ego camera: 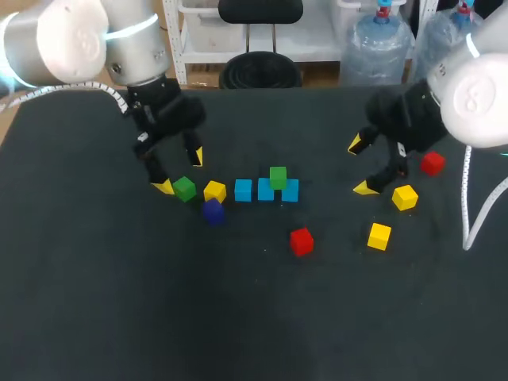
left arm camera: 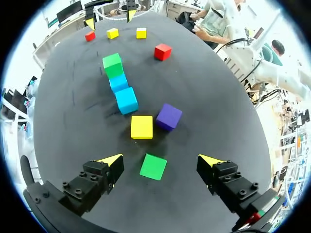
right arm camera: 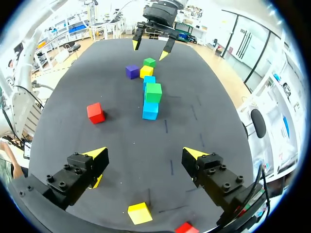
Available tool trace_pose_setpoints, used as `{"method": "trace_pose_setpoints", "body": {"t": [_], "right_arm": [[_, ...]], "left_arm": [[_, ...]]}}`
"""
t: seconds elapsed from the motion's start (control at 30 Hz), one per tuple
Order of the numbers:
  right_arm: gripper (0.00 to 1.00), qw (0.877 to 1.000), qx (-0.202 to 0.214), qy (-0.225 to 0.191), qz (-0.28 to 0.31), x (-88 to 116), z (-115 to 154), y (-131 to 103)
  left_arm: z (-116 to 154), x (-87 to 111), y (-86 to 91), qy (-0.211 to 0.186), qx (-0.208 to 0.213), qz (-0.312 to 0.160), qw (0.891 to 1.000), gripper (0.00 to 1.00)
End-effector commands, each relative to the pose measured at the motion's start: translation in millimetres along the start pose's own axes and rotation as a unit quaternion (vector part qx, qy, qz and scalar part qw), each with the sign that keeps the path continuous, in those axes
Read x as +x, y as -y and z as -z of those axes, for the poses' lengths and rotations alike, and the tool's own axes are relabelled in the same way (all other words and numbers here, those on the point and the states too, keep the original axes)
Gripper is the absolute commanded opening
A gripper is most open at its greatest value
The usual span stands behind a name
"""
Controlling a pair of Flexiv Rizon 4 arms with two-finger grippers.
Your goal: Place the blue cubes, place green cubes on the blue cubes, place the yellow cubes on the green cubes, then place the red cubes on the yellow cubes, and place purple cube on the red cubes.
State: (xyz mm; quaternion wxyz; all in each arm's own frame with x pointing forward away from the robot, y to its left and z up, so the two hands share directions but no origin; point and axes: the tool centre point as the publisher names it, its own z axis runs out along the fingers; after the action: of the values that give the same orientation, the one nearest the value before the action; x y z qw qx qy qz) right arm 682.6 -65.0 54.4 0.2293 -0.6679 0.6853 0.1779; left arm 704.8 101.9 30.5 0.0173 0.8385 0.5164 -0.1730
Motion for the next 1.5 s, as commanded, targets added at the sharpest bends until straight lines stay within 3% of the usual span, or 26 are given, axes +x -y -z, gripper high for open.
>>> {"method": "trace_pose_setpoints", "body": {"t": [0.03,0.8,1.5], "right_arm": [[1.0,1.0,-0.001,0.001,0.0,0,-1,1],[1.0,1.0,-0.001,0.001,0.0,0,-1,1],[1.0,1.0,-0.001,0.001,0.0,0,-1,1]], "left_arm": [[-4,4.1,-3.9,0.004,0.04,-0.002,0.999,1.0],[-16,16.1,0.6,0.038,0.013,0.013,0.999,1.0],[-23,12.4,-12.5,0.069,-0.011,0.015,0.997,0.95]]}}
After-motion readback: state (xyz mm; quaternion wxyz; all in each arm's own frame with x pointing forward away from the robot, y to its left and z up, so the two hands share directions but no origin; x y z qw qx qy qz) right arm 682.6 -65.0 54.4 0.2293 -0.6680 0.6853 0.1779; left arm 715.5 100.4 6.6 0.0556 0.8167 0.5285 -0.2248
